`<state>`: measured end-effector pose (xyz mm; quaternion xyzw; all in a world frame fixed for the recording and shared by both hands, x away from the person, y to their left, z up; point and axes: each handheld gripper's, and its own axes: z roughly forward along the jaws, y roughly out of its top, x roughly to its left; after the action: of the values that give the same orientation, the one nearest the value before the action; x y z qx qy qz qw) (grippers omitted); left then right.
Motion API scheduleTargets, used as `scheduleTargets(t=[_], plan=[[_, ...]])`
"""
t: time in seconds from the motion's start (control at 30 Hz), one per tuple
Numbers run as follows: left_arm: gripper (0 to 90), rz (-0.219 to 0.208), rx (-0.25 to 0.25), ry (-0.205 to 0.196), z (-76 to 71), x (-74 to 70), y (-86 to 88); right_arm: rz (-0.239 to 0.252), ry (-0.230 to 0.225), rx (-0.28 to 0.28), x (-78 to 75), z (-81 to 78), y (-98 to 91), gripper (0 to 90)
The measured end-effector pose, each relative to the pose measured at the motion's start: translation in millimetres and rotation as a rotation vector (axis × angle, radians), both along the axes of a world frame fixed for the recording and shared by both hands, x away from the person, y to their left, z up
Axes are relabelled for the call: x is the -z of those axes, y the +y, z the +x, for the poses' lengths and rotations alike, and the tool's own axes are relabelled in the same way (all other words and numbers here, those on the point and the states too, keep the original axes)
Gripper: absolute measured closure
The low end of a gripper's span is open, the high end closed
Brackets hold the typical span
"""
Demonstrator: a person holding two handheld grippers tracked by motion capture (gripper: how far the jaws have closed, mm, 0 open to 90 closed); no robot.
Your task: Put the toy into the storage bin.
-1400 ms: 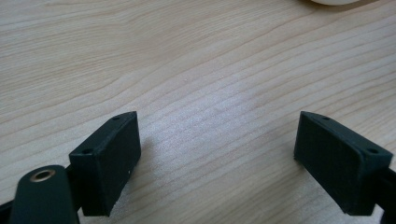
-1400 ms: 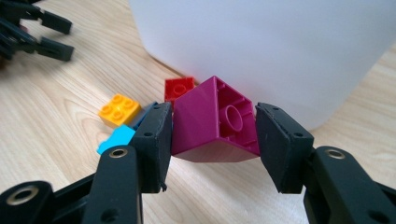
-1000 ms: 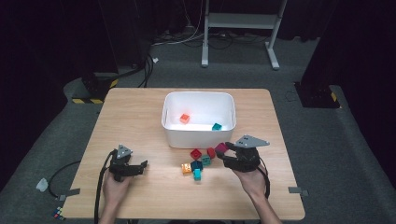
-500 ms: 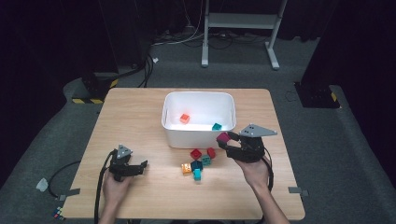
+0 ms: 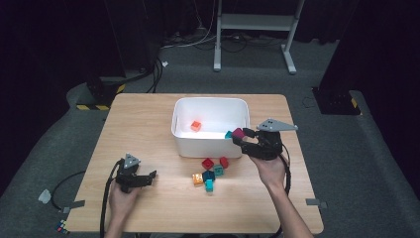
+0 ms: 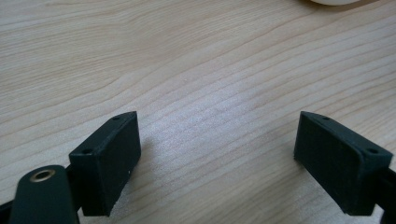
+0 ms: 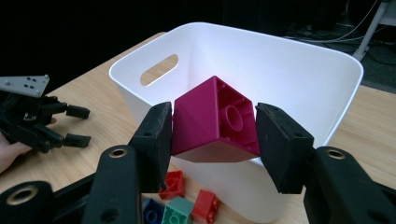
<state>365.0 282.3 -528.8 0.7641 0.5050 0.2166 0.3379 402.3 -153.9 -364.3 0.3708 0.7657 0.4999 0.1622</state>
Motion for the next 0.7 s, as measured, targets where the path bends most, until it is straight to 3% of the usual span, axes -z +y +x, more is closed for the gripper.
scheduleTargets(t=[0.27,0.7], plan=[[14.7,0.001,0.000,0.000,0.3,0.0,0.2,0.049,-0.023,0.073,-7.9,17.1,-1.8,48.0],[14.8,-0.001,-0.001,0.000,0.3,0.0,0.1,-0.010,-0.040,0.101,-21.1,40.4,20.8,48.0]])
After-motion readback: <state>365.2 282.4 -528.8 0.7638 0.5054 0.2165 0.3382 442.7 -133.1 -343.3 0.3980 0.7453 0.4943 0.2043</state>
